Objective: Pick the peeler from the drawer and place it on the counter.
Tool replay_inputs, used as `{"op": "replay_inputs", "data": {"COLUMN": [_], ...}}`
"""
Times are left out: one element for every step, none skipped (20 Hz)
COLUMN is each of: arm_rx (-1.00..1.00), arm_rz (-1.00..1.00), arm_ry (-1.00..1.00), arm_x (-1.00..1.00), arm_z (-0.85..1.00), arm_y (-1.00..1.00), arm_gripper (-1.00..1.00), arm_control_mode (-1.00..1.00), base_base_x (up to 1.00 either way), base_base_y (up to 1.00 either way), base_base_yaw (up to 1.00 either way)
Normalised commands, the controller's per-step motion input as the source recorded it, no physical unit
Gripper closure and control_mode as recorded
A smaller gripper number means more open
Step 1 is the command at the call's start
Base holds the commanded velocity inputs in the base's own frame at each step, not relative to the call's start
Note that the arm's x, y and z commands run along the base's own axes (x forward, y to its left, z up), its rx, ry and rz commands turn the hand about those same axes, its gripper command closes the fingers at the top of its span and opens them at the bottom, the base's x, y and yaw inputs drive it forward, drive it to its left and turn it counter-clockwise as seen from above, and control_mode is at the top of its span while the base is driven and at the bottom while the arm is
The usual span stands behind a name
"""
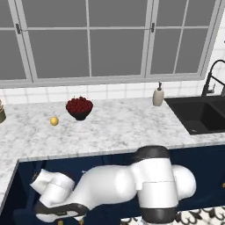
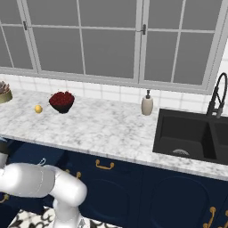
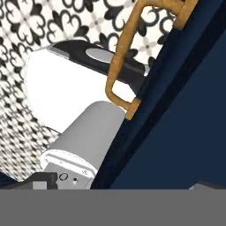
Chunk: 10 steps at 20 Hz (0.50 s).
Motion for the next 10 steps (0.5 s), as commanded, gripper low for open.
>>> {"op": "replay_inputs", "data": {"arm_rx": [-0.02,0.00,0.00,0.00,0.01,0.12,0.19,0.23,0.26,0.27], "arm_rz": [0.31,0.31,0.29,0.27,0.25,0.22,0.20,0.19,0.18,0.15], "arm_ry": [-0.08,-0.09,-0.10,-0.15,-0.21,-0.22,-0.24,-0.22,-0.14,-0.08], "arm_x": [-1.00,-1.00,-1.00,-1.00,-0.96,-0.64,-0.27,-0.02,0.00,0.01], "arm_z": [0.06,0.16,0.26,0.63,1.00,1.00,1.00,1.00,1.00,1.00], "arm_y": [0.33,0.31,0.31,0.26,0.14,0.00,-0.05,-0.23,-0.45,-0.59], "arm_gripper": [-1.00,-1.00,-1.00,-1.00,-1.00,-1.00,-1.00,-1.00,-1.00,-1.00], "arm_control_mode": [-1.00,-1.00,-1.00,-1.00,-1.00,-1.00,-1.00,-1.00,-1.00,-1.00], "base_base_x": [0.00,0.00,0.00,0.00,0.00,0.00,0.00,0.00,0.00,0.00], "base_base_y": [0.00,0.00,0.00,0.00,0.00,0.00,0.00,0.00,0.00,0.00], "base_base_yaw": [0.00,0.00,0.00,0.00,0.00,0.00,0.00,0.00,0.00,0.00]}}
